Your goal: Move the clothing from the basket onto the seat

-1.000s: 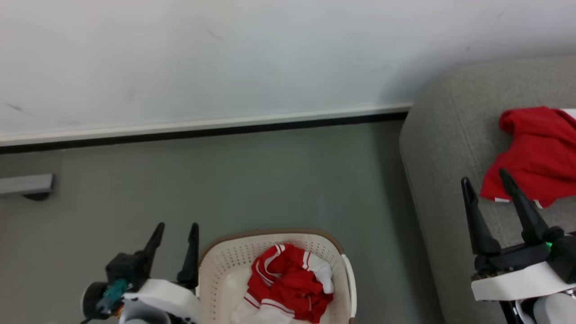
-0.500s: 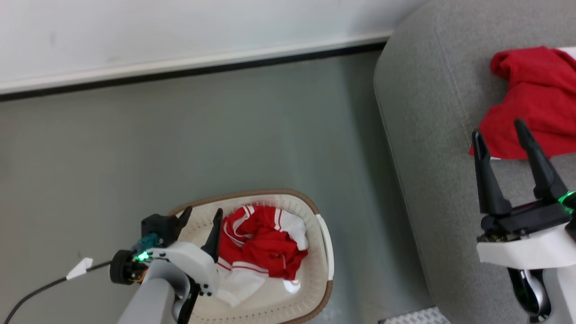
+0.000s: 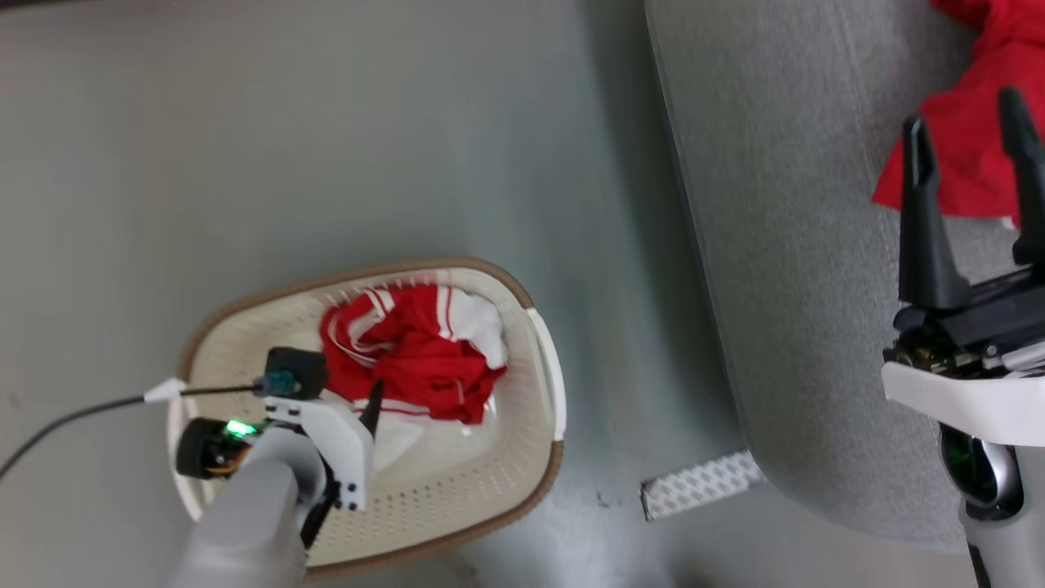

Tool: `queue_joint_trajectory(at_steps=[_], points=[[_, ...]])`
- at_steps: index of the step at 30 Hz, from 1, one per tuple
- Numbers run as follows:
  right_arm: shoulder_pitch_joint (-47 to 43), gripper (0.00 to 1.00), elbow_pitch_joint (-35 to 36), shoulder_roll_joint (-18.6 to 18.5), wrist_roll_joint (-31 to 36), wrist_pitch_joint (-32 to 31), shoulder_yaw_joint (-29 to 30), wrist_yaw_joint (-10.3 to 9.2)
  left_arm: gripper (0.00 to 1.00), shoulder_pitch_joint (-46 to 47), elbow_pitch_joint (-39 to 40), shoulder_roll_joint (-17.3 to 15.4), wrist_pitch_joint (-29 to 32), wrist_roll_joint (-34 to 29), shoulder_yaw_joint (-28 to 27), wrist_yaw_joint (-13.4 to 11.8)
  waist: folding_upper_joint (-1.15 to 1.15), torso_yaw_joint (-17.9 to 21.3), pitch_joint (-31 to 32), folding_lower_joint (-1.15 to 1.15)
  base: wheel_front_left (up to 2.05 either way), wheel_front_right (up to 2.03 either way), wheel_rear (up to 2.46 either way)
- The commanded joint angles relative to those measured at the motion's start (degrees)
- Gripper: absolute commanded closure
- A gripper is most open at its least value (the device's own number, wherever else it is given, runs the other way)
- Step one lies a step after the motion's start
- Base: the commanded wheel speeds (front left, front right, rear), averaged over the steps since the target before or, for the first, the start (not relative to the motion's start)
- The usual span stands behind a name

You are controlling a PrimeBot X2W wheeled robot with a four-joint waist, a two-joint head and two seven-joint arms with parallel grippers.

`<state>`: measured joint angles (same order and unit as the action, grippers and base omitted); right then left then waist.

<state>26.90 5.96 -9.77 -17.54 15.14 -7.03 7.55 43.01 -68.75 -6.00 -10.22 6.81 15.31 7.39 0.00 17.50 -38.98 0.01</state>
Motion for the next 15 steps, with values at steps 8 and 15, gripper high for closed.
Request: queue_joint_trajectory(at_steps=[8,15], points=[[3.1,0.0,6.9,2.3,-0.2,0.0,2.0,-0.13,0.0,5.4,-3.3,-4.1,3.9,-1.7,2.4,0.0,0.0,4.9,-9.8,-0.01,0.0,0.0,0.0],[4.8,0.0,10.3,3.5,-0.6,0.0,2.7,-0.13,0.0,9.7,-4.2,-6.2,6.3,-2.8,5.6,0.0,0.0,6.6,-14.9,-0.01,0.0,0.0,0.0]])
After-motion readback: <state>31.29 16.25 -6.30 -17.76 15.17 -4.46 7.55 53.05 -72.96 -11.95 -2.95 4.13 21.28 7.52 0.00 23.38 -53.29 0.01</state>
